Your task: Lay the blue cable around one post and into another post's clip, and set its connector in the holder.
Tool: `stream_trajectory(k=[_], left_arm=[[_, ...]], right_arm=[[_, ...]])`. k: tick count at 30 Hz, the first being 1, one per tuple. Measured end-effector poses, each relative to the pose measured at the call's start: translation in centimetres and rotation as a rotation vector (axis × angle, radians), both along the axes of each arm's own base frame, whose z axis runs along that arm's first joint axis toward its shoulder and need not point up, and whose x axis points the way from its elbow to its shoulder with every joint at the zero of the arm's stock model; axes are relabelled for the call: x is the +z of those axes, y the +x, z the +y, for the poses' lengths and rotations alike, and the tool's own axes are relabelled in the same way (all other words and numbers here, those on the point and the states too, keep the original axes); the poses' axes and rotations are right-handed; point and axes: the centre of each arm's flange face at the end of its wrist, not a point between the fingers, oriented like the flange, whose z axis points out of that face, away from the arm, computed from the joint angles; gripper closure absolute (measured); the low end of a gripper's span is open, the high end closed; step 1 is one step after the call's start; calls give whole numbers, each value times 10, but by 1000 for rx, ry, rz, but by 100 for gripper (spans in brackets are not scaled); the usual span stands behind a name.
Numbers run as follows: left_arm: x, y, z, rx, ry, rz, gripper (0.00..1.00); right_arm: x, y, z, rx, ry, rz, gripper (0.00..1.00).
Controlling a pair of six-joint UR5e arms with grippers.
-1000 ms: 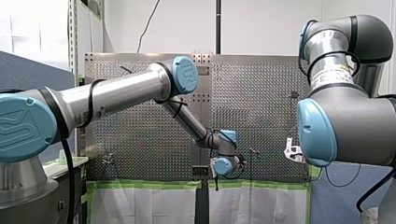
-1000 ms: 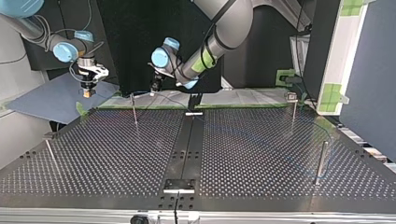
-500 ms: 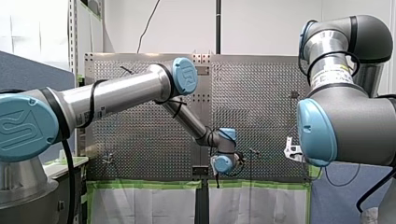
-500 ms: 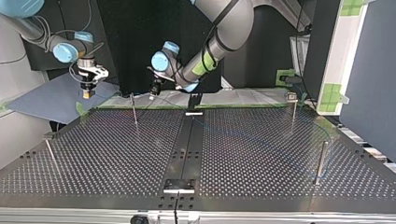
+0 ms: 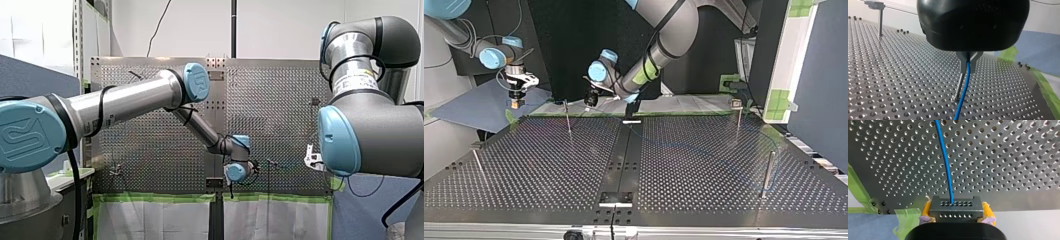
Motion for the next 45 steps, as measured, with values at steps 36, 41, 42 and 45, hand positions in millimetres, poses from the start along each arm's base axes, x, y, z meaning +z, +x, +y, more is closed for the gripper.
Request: stream_trajectory(k=[36,41,42,45], left_arm=[[-8,-1,13,19,96,11,0],[-5,-10,9,2,153,12,0],[-3,-12,7,-2,162,11,0],[2,-19,5,-14,197,13,0]], right_arm=[[4,9,-4,16,-3,-5,100],[3,12,-4,20,-2,-6,100],[3,12,-3,21,-1,-5,100],[3,13,-3,23,0,-5,100]])
